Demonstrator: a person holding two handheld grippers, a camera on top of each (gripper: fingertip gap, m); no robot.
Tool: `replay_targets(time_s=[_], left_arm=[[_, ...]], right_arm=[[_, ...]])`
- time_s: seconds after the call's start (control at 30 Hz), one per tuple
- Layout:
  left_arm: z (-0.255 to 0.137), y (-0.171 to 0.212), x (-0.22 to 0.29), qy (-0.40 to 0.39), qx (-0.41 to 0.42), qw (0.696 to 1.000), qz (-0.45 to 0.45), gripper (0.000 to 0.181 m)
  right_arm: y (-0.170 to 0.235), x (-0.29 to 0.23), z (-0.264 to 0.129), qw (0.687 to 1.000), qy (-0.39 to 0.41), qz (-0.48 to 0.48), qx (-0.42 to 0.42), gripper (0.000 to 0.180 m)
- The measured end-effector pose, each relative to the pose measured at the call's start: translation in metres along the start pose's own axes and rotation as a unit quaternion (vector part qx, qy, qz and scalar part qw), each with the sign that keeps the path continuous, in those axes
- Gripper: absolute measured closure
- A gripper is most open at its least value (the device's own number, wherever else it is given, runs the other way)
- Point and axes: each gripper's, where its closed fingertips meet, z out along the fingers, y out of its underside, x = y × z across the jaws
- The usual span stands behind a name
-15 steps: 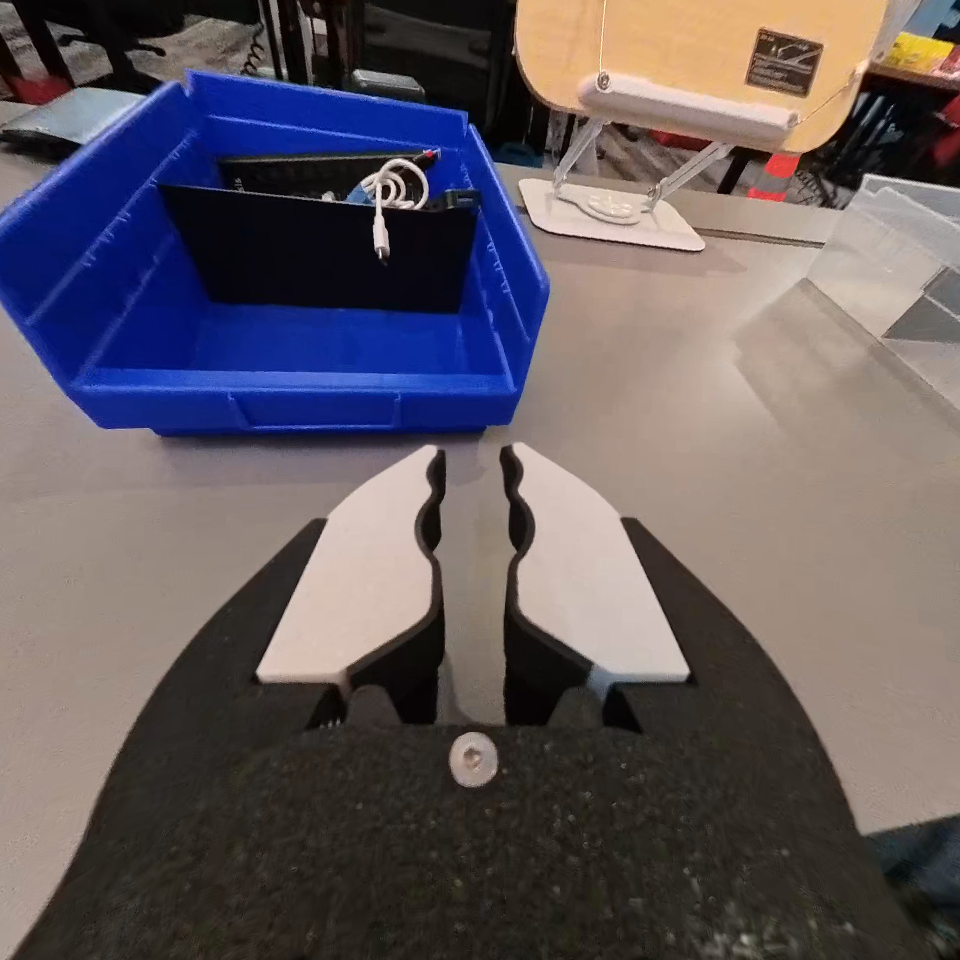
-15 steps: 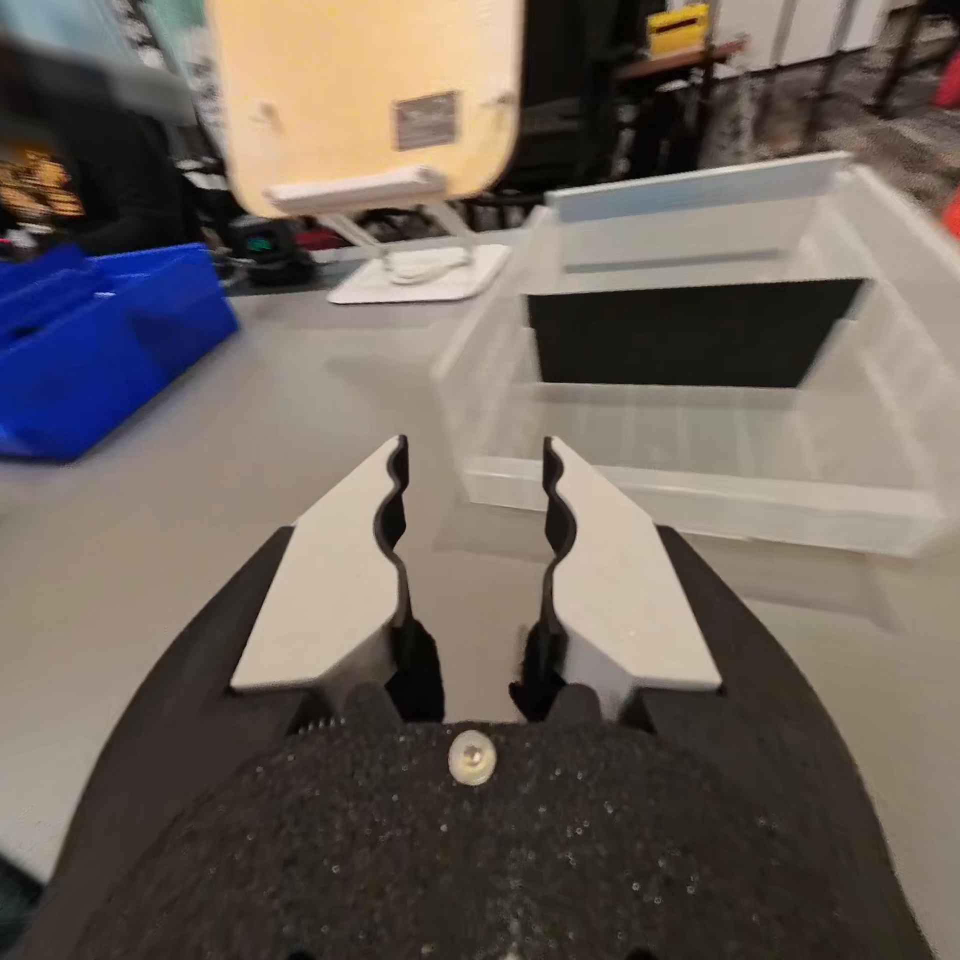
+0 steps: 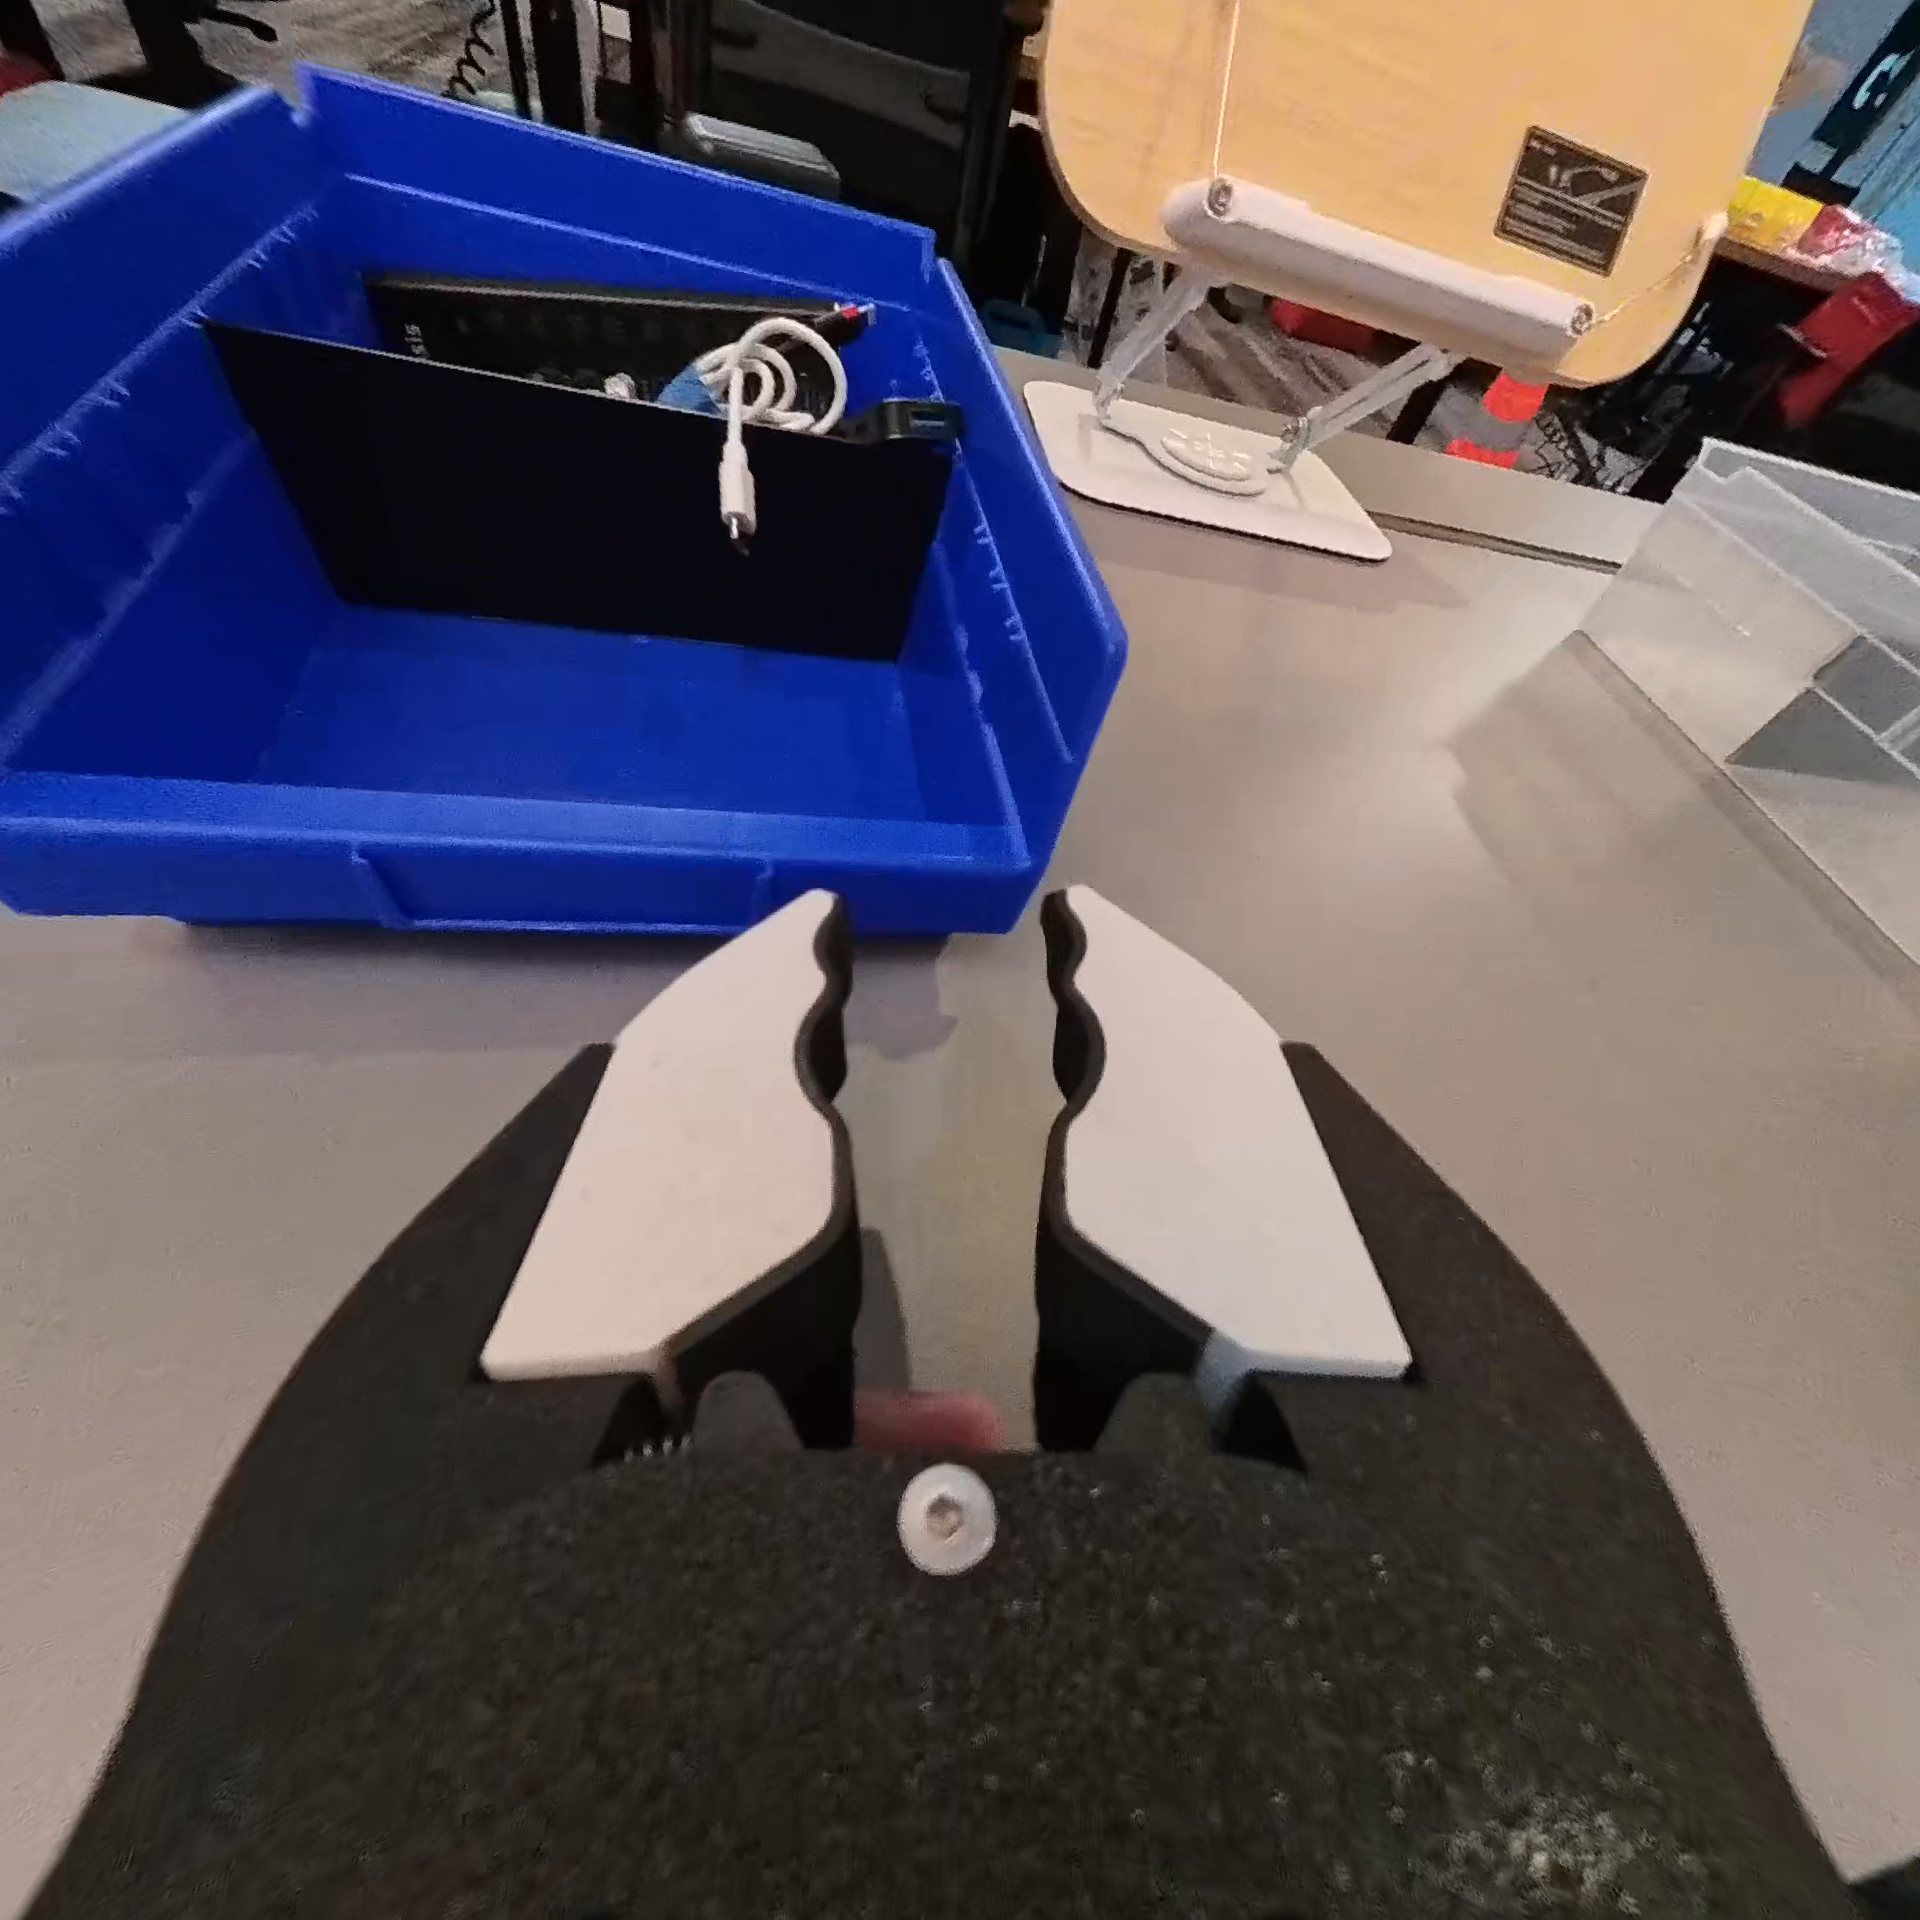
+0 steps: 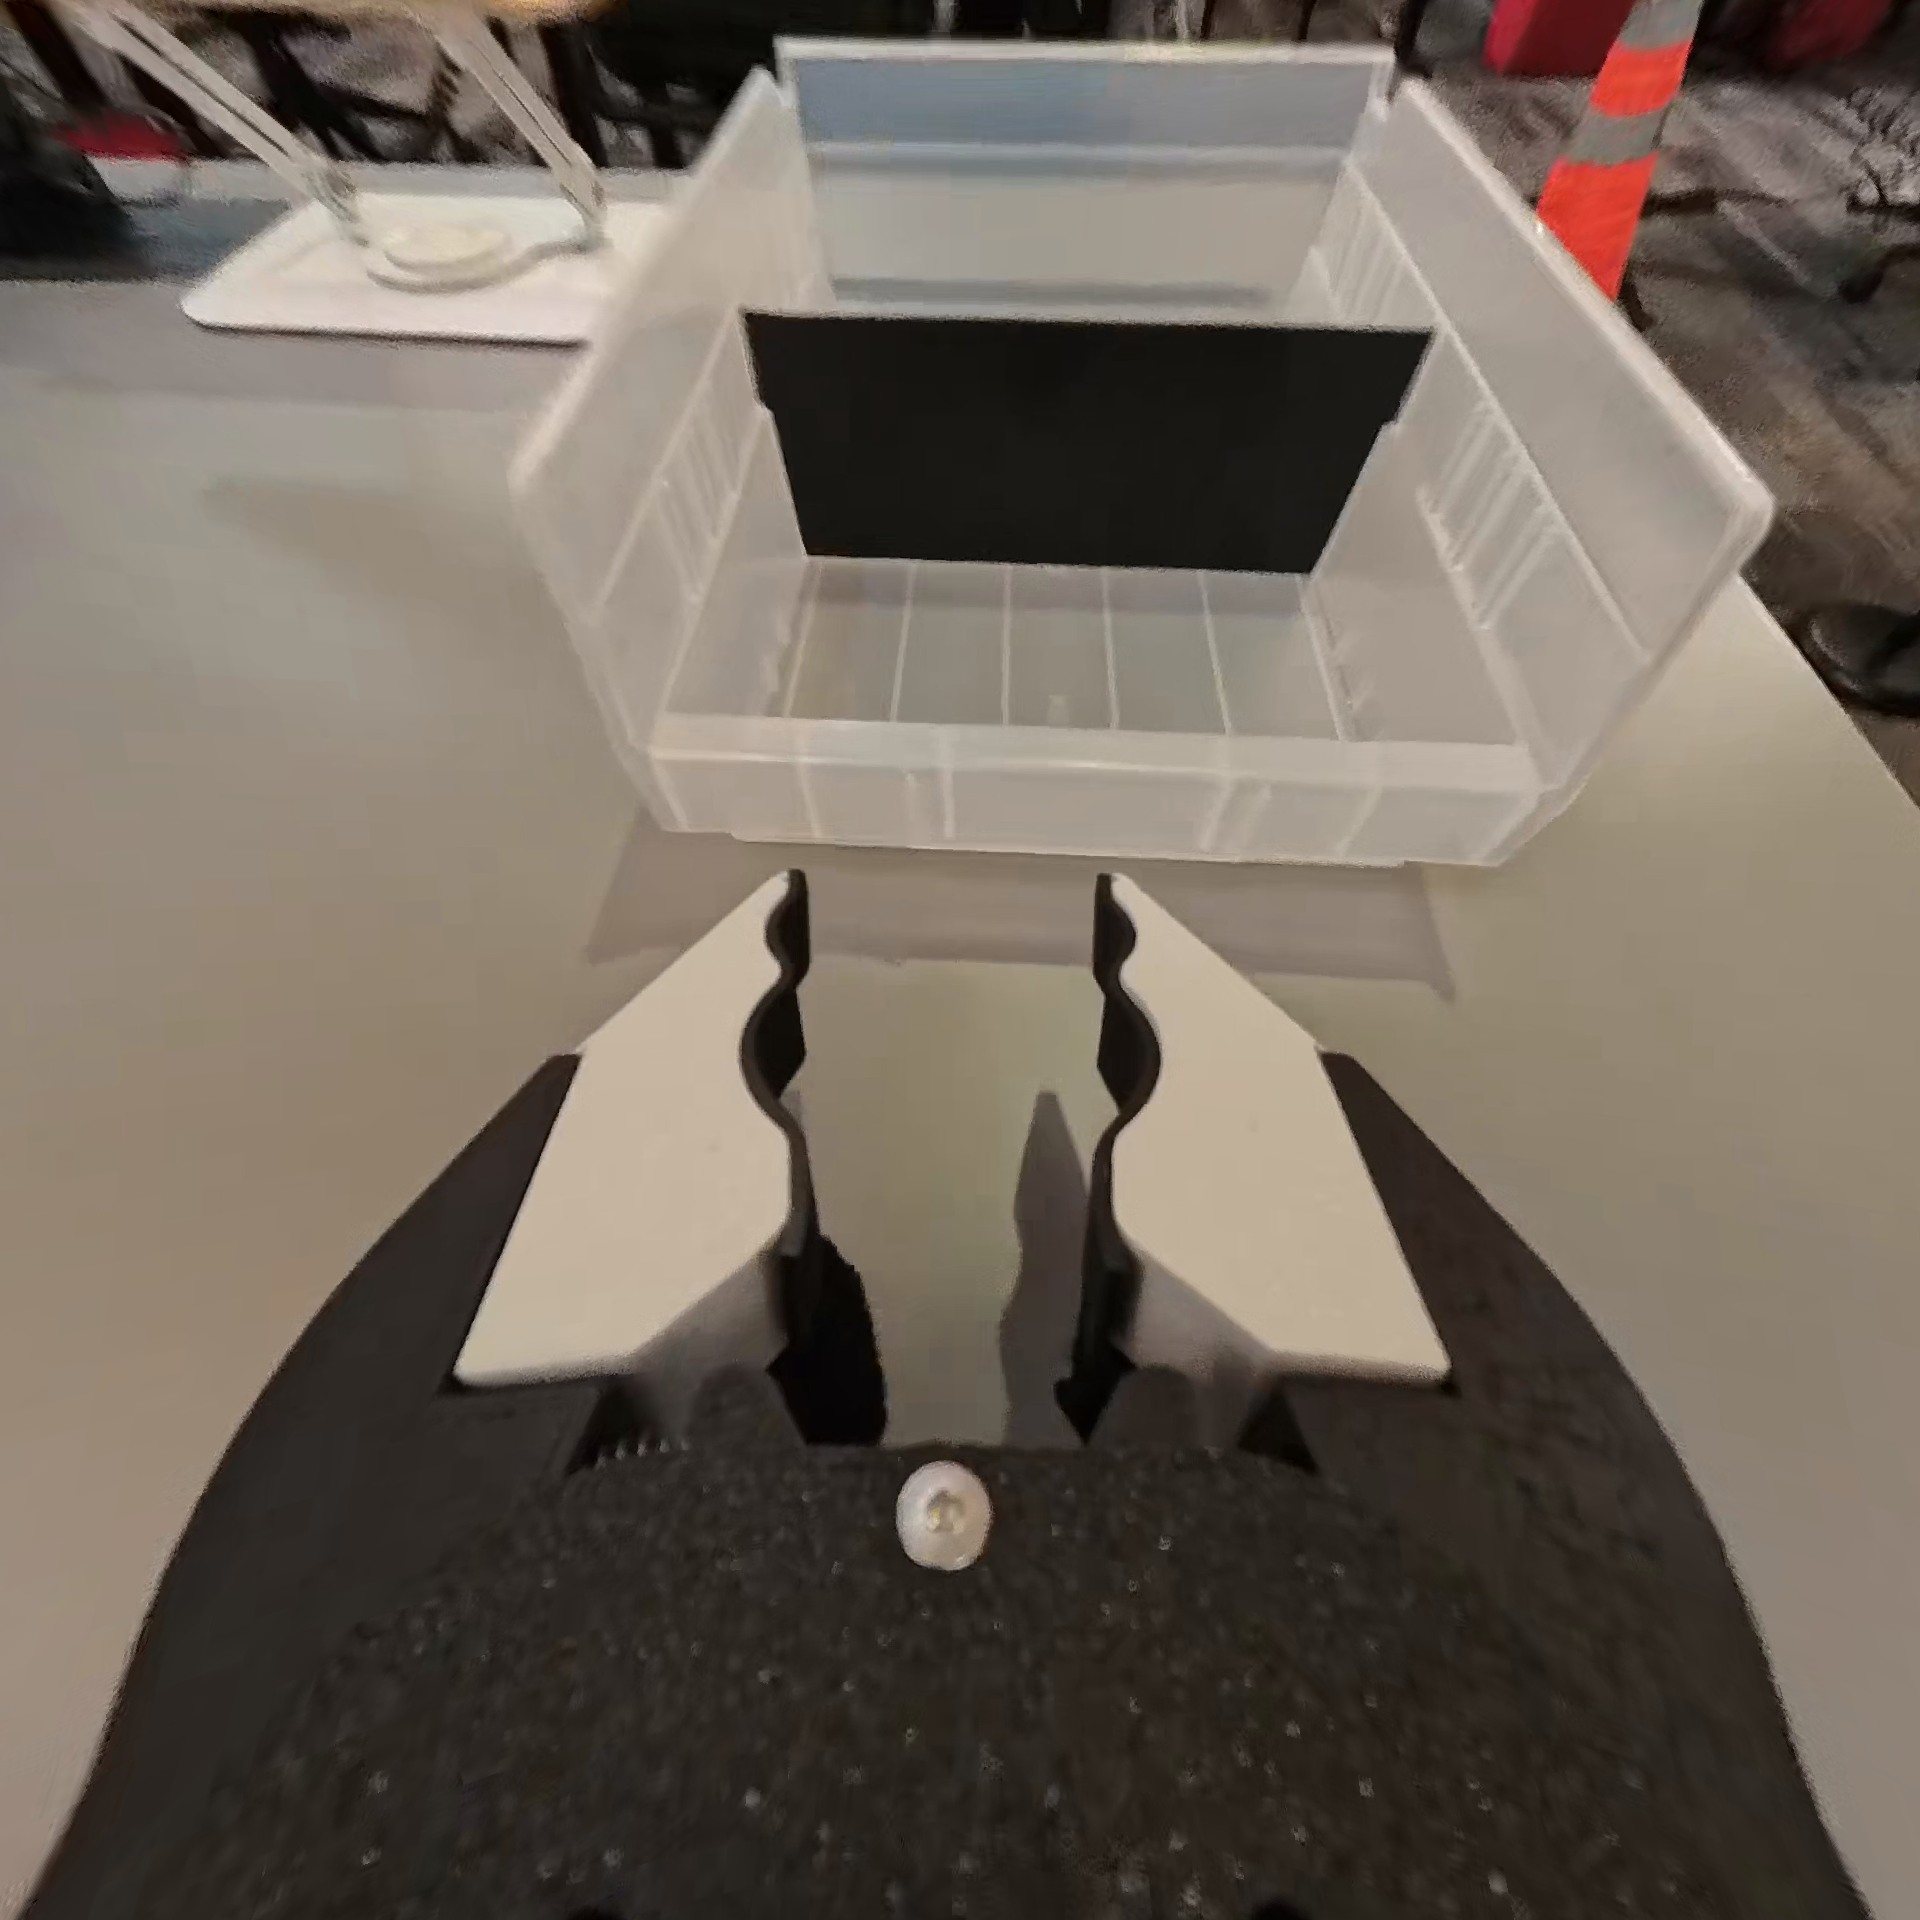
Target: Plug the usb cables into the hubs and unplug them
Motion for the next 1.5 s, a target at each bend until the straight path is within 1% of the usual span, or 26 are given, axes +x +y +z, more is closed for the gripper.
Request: replay_targets(time_s=[0.07, 0.17, 0.23, 0.4, 0.5, 0.57, 0.6, 0.67, 0.73, 0.83, 0.9, 0.97, 1.0, 1.07, 1.1, 1.17, 1.23, 1.3, 1.37, 1.4, 1.5], left_arm=[[-0.001, -0.003, -0.004, -0.010, 0.011, 1.000, 0.002, 0.143], [0.001, -0.002, -0.005, -0.009, 0.014, 1.000, -0.004, 0.143], [0.002, 0.002, -0.004, -0.005, 0.003, 1.000, -0.012, 0.141], [-0.002, 0.010, -0.004, -0.007, -0.016, 1.000, -0.022, 0.125], [-0.007, 0.015, 0.004, 0.025, -0.038, 0.999, -0.022, 0.131], [-0.011, 0.020, 0.009, 0.042, -0.048, 0.998, -0.017, 0.133], [-0.013, 0.020, 0.010, 0.048, -0.048, 0.998, -0.013, 0.134], [-0.016, 0.020, 0.013, 0.056, -0.043, 0.998, 0.000, 0.137], [-0.018, 0.020, 0.011, 0.051, -0.041, 0.998, 0.019, 0.138], [-0.019, 0.019, 0.006, 0.030, -0.041, 0.995, 0.081, 0.140], [-0.020, 0.011, 0.003, 0.022, -0.033, 0.989, 0.143, 0.142], [-0.017, 0.000, -0.003, 0.006, -0.037, 0.971, 0.235, 0.149], [-0.013, -0.006, -0.006, -0.003, -0.051, 0.956, 0.288, 0.152], [-0.001, -0.020, -0.004, 0.010, -0.089, 0.921, 0.379, 0.153], [0.007, -0.030, -0.003, 0.017, -0.103, 0.903, 0.417, 0.153], [0.029, -0.058, -0.001, 0.024, -0.093, 0.877, 0.470, 0.155], [0.056, -0.072, 0.000, 0.068, -0.110, 0.868, 0.479, 0.157], [0.084, -0.075, -0.003, 0.111, -0.138, 0.854, 0.489, 0.152], [0.112, -0.074, -0.007, 0.137, -0.166, 0.840, 0.498, 0.151], [0.124, -0.072, -0.008, 0.151, -0.180, 0.834, 0.499, 0.147], [0.154, -0.071, -0.014, 0.163, -0.208, 0.818, 0.511, 0.144]], right_arm=[[-0.006, -0.006, -0.003, 1.000, -0.006, -0.006, 0.020, 0.126], [-0.019, -0.004, -0.007, 0.997, 0.019, -0.029, 0.065, 0.125], [-0.017, -0.005, -0.005, 0.997, 0.025, -0.035, 0.059, 0.126], [-0.013, -0.017, 0.005, 0.999, 0.000, -0.027, 0.040, 0.125], [-0.024, -0.015, 0.003, 0.998, 0.019, -0.016, 0.063, 0.130], [-0.036, -0.027, -0.002, 0.996, -0.013, -0.008, 0.088, 0.137], [-0.043, -0.035, -0.004, 0.994, -0.033, -0.006, 0.106, 0.138], [-0.053, -0.043, -0.006, 0.990, -0.044, -0.017, 0.135, 0.138], [-0.059, -0.058, -0.007, 0.985, -0.072, -0.035, 0.152, 0.138], [-0.062, -0.085, -0.009, 0.978, -0.130, -0.036, 0.159, 0.138], [-0.059, -0.095, -0.006, 0.978, -0.143, -0.035, 0.150, 0.138], [-0.057, -0.103, -0.003, 0.977, -0.156, -0.031, 0.143, 0.138], [-0.055, -0.106, -0.001, 0.977, -0.161, -0.029, 0.138, 0.138], [-0.054, -0.108, 0.002, 0.976, -0.169, -0.029, 0.131, 0.137], [-0.054, -0.109, 0.002, 0.976, -0.172, -0.027, 0.130, 0.138], [-0.052, -0.110, 0.003, 0.976, -0.179, -0.024, 0.123, 0.137], [-0.052, -0.109, 0.003, 0.976, -0.178, -0.023, 0.124, 0.138], [-0.051, -0.108, 0.002, 0.976, -0.177, -0.025, 0.122, 0.138], [-0.050, -0.106, 0.002, 0.977, -0.175, -0.028, 0.120, 0.138], [-0.049, -0.105, 0.002, 0.977, -0.172, -0.029, 0.119, 0.138], [-0.044, -0.100, 0.002, 0.979, -0.166, -0.031, 0.112, 0.138]])
